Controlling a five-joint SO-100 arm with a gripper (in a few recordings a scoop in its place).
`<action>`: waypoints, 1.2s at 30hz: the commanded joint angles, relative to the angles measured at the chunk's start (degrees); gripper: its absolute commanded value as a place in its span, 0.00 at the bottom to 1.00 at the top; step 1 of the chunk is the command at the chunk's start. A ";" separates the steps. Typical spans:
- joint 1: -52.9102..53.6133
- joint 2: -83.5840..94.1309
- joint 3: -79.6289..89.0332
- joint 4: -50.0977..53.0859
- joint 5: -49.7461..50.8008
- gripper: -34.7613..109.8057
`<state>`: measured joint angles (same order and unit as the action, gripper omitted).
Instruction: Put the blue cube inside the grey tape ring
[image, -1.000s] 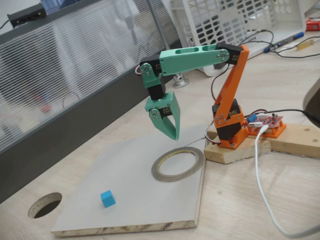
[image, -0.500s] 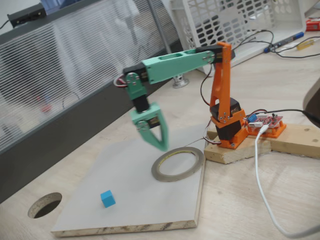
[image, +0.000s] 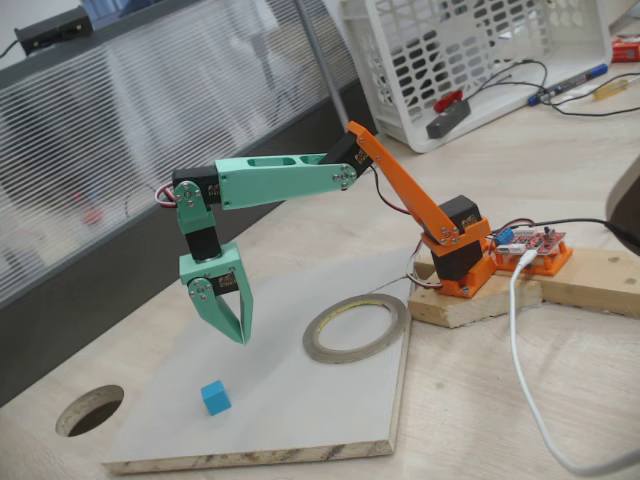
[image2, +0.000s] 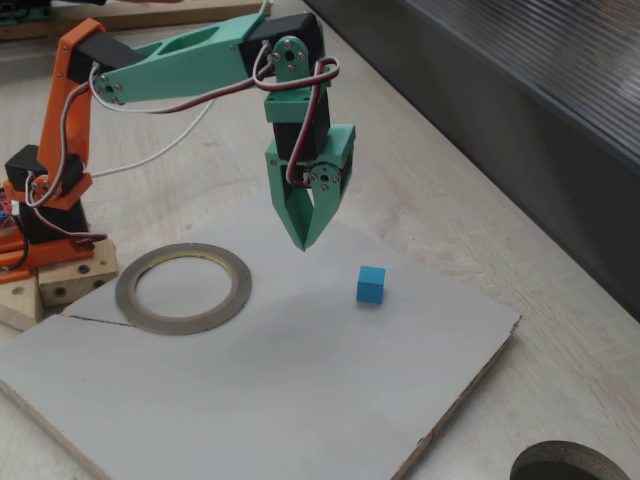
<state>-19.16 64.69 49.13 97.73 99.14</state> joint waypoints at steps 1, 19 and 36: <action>-1.14 1.14 -2.02 0.35 0.18 0.27; -0.97 1.05 -1.93 0.53 0.26 0.87; -0.88 -13.27 -2.81 0.44 0.26 0.87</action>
<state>-19.34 50.71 47.90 97.29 99.32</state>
